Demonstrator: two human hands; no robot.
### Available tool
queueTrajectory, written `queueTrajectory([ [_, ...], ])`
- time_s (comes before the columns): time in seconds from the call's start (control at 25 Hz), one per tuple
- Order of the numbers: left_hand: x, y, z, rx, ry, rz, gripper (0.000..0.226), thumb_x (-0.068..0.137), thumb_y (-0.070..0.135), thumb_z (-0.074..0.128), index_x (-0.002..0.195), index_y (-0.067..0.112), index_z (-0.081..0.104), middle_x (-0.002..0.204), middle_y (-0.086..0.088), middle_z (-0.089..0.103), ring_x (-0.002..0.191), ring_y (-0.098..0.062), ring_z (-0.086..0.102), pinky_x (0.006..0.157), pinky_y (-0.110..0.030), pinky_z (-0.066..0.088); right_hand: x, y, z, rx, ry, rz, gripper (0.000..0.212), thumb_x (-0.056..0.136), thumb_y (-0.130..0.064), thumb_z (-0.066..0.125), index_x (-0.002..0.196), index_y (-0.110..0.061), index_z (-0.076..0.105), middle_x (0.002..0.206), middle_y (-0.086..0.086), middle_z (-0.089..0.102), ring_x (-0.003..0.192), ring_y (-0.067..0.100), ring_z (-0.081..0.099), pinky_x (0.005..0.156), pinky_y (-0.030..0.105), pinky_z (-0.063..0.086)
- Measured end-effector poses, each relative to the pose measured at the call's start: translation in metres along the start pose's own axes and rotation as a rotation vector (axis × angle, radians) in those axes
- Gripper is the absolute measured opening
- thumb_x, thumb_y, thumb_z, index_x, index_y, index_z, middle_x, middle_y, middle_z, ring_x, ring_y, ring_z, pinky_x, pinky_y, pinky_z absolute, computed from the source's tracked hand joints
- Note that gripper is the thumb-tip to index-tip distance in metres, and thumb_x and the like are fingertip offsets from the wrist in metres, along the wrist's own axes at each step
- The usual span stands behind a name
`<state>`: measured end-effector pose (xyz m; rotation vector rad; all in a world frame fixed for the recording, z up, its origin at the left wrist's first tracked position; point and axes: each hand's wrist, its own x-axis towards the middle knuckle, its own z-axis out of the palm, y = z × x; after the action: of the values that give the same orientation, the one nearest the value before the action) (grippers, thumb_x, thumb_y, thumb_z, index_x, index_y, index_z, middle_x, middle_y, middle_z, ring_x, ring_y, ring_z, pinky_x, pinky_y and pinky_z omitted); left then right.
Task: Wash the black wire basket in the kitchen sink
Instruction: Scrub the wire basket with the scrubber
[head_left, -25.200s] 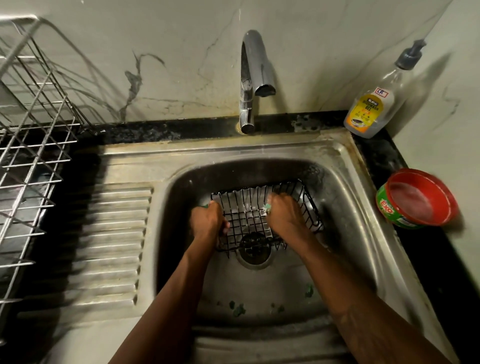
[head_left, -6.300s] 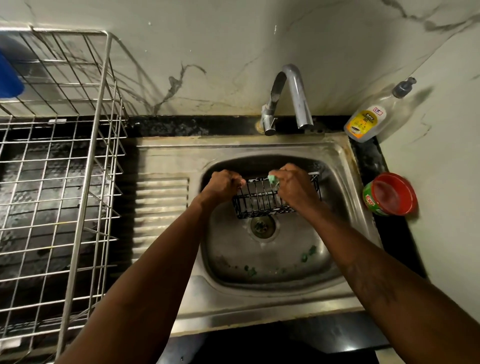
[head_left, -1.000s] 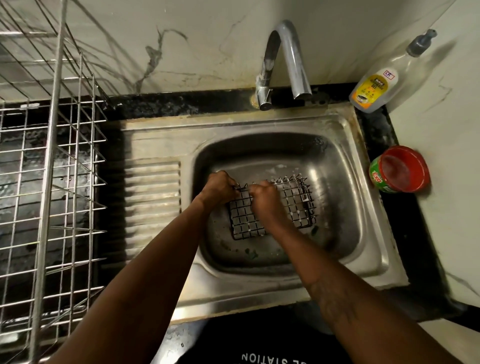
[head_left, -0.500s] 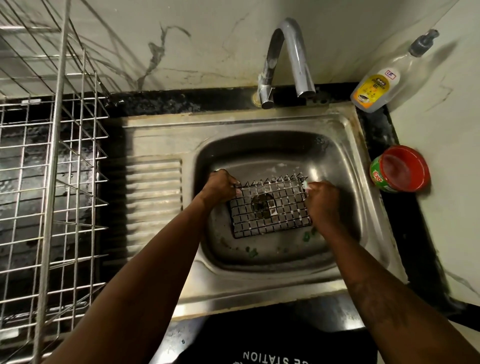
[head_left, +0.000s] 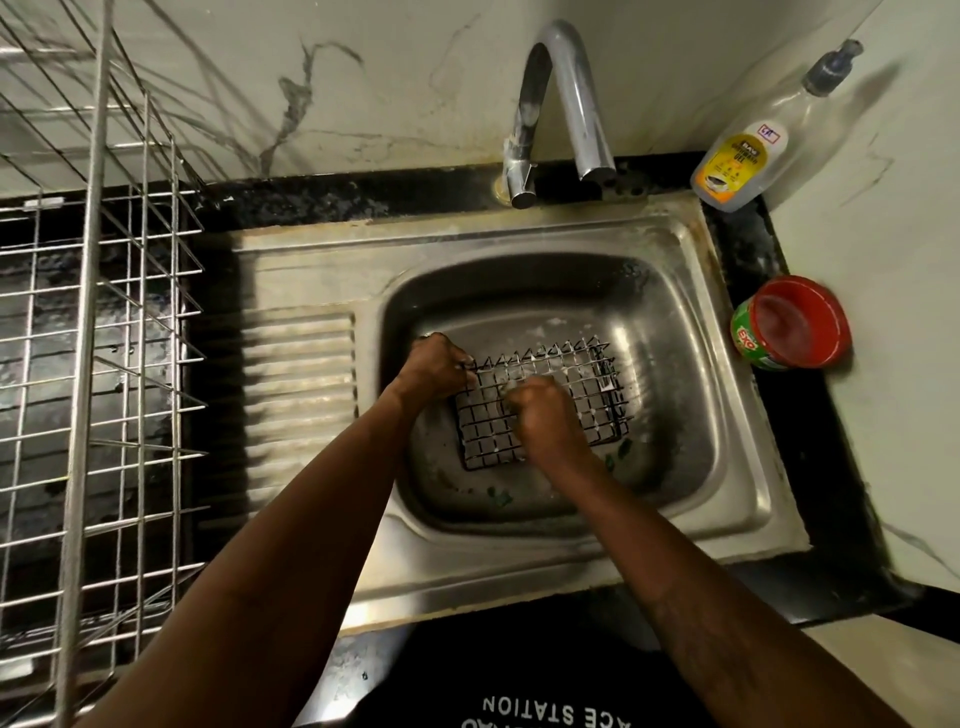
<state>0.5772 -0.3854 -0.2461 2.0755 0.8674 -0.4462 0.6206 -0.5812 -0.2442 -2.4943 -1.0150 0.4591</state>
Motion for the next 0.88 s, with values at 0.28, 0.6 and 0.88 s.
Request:
queueTrajectory([
  [0.28,0.003,-0.001,0.001,0.003,0.009,0.029,0.029,0.082,0.017,0.082,0.108,0.006,0.078,0.113,-0.009,0.076,0.111,-0.019,0.069,0.103,-0.026,0.049,0.007,0.078,-0.068,-0.012,0.234,0.494,0.019,0.089,-0.014,0.075,0.107,-0.011,0.077,0.094,0.008,0.078,0.08,0.02,0.071,0.071,0.02,0.049],
  [0.6,0.002,-0.002,0.003,0.033,0.014,0.034,0.03,0.082,0.019,0.082,0.108,0.005,0.078,0.114,-0.008,0.075,0.113,-0.018,0.068,0.102,-0.021,0.045,-0.012,-0.047,0.018,-0.031,-0.088,-0.11,0.033,0.084,0.013,0.063,0.112,-0.003,0.073,0.104,0.017,0.07,0.09,0.027,0.067,0.079,0.034,0.057],
  [0.88,0.003,-0.002,0.002,0.042,-0.008,0.033,0.03,0.082,0.02,0.083,0.108,0.007,0.078,0.114,-0.008,0.075,0.11,-0.019,0.069,0.103,-0.028,0.05,-0.019,0.055,-0.036,0.059,0.171,0.271,0.009,0.089,-0.005,0.071,0.093,-0.01,0.078,0.087,0.009,0.076,0.077,0.021,0.069,0.065,0.02,0.046],
])
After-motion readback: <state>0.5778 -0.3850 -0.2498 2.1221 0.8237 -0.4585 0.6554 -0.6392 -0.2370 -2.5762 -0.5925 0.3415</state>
